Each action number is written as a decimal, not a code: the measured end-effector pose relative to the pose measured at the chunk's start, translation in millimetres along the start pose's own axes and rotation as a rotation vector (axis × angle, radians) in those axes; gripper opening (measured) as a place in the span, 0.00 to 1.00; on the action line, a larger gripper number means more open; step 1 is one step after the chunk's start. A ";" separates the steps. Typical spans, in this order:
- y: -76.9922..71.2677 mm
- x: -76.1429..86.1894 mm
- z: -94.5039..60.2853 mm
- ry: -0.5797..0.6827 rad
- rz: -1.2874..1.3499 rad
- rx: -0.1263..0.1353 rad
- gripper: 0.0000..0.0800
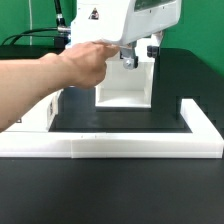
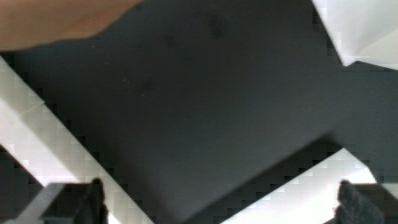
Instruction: Assemble drawer
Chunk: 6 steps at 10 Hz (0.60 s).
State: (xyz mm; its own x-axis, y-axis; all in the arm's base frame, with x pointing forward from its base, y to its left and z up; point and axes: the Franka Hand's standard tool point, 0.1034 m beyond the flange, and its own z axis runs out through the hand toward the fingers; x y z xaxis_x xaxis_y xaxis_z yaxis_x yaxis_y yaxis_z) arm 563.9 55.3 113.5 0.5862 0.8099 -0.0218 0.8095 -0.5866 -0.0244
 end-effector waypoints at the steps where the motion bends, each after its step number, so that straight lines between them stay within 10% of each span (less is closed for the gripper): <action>1: 0.0 0.0 0.0 0.000 0.000 0.000 0.81; 6: -0.7 -0.4 -1.2 0.005 0.014 -0.006 0.81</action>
Offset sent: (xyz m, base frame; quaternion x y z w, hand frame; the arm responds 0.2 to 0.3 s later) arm 0.0000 0.0000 0.0000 0.0000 0.0000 0.0000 1.0000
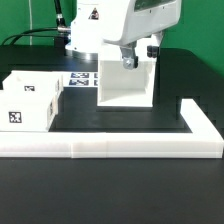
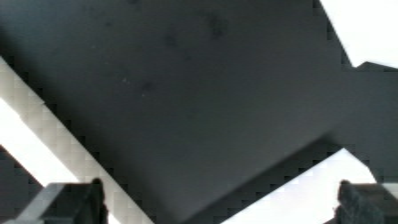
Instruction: Assemble drawer
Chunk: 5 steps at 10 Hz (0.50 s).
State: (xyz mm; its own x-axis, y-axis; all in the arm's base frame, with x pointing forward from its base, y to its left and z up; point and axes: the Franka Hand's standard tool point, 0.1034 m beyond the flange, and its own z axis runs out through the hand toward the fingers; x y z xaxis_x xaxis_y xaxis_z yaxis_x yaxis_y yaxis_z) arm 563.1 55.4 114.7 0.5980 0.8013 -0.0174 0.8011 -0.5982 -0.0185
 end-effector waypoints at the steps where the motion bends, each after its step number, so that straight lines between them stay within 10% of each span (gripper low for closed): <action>1: -7.9 -5.7 -5.0 0.016 0.052 -0.021 0.81; 5: -70.7 -32.7 -13.6 0.093 0.318 -0.091 0.81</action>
Offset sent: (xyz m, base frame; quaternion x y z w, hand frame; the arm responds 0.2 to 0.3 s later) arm -0.0726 0.0064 0.0124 -0.1259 0.0524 0.1787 0.9744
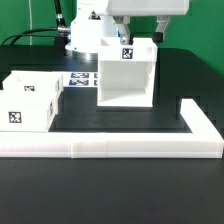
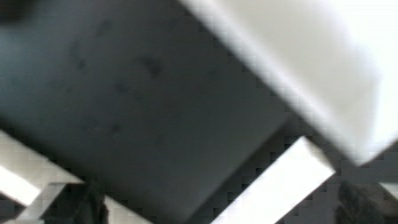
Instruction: Assemble drawer
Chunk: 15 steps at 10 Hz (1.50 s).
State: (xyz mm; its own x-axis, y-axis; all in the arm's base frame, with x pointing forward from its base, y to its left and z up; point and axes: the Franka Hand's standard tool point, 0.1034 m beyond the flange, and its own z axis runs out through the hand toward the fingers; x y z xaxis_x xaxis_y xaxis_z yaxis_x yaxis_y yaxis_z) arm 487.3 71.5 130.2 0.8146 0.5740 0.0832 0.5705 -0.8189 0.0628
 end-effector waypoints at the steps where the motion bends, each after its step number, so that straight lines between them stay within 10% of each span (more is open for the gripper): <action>1: 0.4 0.1 0.4 0.000 -0.005 0.001 0.81; 7: -25.8 -16.1 -7.6 -0.044 0.299 -0.011 0.81; 9: -33.5 -21.9 -3.9 -0.059 0.446 0.058 0.81; 15: -44.6 -34.5 8.4 -0.050 0.585 0.084 0.81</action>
Offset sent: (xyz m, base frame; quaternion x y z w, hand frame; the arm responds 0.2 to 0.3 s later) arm 0.0000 0.0000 0.0000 0.0000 0.0000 0.0000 1.0000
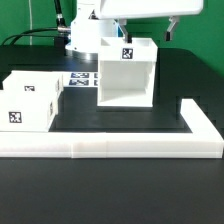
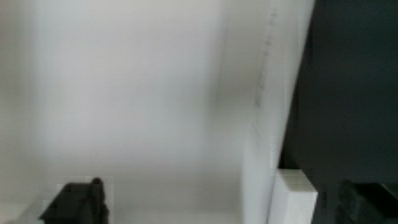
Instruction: Assemble drawer
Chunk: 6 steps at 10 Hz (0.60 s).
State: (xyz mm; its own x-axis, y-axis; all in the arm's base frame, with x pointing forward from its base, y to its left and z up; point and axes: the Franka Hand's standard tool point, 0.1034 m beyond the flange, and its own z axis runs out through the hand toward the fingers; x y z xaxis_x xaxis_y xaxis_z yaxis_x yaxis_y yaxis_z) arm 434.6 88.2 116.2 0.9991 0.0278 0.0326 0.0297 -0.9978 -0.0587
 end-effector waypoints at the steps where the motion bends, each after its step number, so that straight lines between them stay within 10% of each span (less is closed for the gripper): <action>1: -4.1 -5.7 3.6 -0.004 0.062 -0.001 0.81; 6: -15.5 -18.2 19.5 -0.040 0.153 -0.009 0.65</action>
Offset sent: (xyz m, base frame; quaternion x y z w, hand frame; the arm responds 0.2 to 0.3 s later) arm -0.0119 0.0032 -0.0160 -0.0347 -0.0057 0.0357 0.9987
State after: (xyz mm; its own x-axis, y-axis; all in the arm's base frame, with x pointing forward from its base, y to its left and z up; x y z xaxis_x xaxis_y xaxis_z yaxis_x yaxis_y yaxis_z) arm 416.6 104.3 97.0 0.9924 -0.1221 -0.0159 -0.1227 -0.9911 -0.0511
